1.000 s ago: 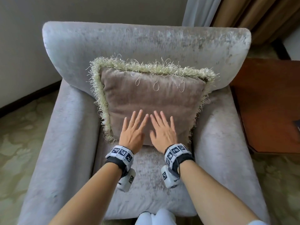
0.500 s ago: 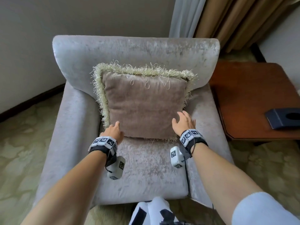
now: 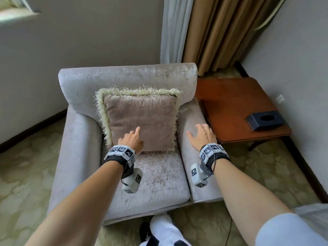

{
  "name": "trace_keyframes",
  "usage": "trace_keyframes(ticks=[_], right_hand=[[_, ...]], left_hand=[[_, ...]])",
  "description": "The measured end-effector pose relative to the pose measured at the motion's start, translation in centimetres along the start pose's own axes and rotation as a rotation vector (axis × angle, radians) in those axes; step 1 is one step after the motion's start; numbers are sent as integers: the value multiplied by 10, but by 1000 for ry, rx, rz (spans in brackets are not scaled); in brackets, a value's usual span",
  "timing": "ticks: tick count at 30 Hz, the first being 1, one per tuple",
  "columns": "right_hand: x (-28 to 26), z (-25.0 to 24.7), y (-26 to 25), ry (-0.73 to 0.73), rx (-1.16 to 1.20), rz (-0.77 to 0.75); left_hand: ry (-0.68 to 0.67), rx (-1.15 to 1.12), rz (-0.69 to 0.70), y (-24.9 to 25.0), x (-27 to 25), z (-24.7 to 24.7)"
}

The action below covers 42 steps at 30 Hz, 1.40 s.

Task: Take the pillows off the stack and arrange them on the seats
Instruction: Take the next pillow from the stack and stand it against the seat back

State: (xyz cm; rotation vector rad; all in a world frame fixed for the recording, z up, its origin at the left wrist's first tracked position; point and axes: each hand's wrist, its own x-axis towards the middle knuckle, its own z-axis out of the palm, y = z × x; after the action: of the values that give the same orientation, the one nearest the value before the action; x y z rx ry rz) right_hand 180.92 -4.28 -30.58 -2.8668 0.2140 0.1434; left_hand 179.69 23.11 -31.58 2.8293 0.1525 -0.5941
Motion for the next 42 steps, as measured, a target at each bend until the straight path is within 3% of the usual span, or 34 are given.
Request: trace_keyframes(ticks=[12,20,30,35,42], right_hand=[[-54,-87,123,89,95,188],[-103,-143,280,203,198,346],[-217,-210,497,289,214,722],[-294,-223,567,324,152,912],[-400,-216,637,357,288,1246]], left_hand=[[146,190,336,150,-42,-32],[110,309,497,328,-74,-14],[17,389,887,581,-146,72],[-11,433,1087,677,-189,122],[-146,536,1394,803,-264,205]])
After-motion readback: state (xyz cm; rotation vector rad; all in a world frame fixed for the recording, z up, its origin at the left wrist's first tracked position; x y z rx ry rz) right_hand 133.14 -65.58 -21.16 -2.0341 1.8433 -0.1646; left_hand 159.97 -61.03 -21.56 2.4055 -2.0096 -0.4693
